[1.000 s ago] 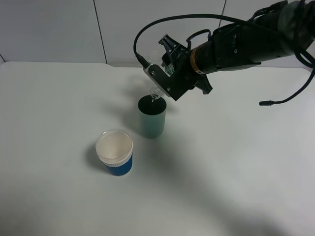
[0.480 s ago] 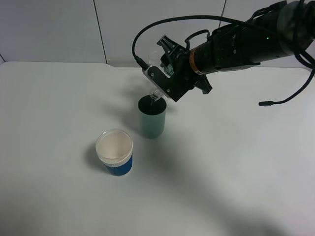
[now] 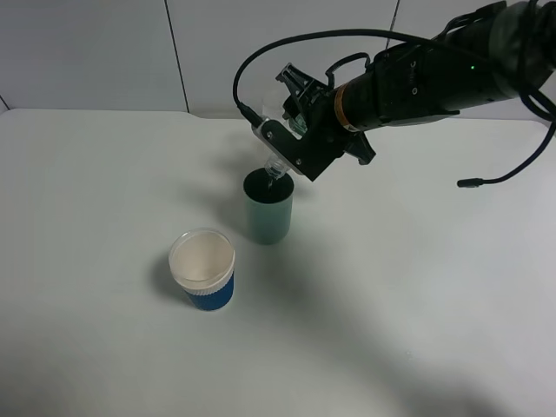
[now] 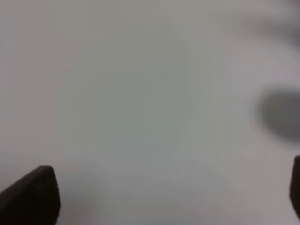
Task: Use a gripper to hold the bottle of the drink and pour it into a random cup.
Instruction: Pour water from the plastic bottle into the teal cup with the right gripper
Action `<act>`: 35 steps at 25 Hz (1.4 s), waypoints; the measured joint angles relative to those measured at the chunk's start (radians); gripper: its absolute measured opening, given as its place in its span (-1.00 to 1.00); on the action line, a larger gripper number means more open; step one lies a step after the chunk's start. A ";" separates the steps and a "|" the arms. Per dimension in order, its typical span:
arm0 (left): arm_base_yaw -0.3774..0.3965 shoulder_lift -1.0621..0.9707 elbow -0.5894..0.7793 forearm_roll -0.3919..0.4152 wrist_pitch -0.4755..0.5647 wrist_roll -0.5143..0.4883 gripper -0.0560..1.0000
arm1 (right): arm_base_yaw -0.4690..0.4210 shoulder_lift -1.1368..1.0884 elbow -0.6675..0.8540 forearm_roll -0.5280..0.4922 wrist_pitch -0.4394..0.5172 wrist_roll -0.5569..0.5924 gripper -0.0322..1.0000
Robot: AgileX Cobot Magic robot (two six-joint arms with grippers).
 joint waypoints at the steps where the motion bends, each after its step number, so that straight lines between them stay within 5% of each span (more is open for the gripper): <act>1: 0.000 0.000 0.000 0.000 0.000 0.000 0.99 | 0.000 0.000 0.000 0.000 0.001 -0.004 0.17; 35: 0.000 0.000 0.000 0.000 0.000 0.000 0.99 | 0.017 0.000 -0.049 -0.002 0.048 -0.059 0.17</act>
